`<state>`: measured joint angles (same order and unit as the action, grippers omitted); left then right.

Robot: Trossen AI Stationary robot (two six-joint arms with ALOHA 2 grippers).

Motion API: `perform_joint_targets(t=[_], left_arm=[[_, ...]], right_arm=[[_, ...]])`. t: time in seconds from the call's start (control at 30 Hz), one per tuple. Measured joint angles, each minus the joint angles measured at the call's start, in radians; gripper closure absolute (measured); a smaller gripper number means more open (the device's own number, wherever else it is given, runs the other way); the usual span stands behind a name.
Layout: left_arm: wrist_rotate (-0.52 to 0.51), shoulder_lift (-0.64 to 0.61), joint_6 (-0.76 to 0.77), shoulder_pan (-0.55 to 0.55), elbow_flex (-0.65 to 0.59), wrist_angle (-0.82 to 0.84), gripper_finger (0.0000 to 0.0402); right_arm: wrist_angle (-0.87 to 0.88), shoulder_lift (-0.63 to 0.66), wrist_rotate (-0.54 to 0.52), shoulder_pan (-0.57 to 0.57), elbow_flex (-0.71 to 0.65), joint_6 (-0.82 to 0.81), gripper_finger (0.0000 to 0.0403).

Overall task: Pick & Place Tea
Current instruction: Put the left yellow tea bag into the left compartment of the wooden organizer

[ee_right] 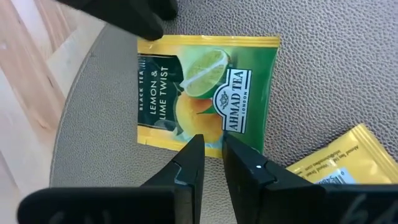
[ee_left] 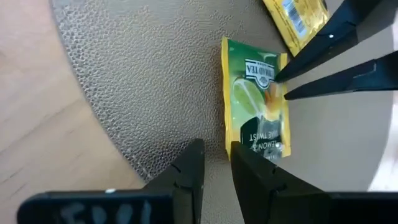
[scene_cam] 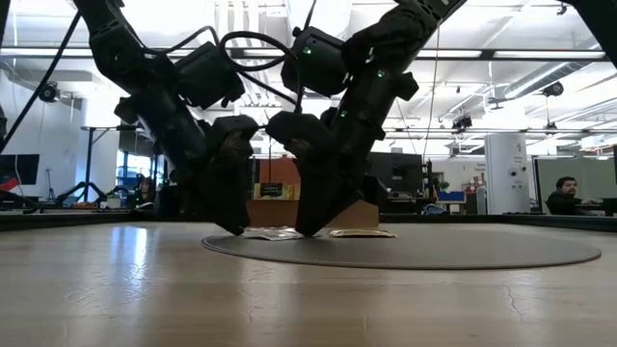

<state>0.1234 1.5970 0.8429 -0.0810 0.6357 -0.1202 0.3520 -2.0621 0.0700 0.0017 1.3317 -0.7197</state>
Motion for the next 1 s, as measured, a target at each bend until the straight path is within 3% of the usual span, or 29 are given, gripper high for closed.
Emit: perform_joint_targets(t=[1.0], left_arm=[[0.102, 0.013, -0.015, 0.017, 0.0, -0.172, 0.0323]], right_arm=[[-0.101, -0.001, -0.01, -0.006, -0.014, -0.089, 0.0344]])
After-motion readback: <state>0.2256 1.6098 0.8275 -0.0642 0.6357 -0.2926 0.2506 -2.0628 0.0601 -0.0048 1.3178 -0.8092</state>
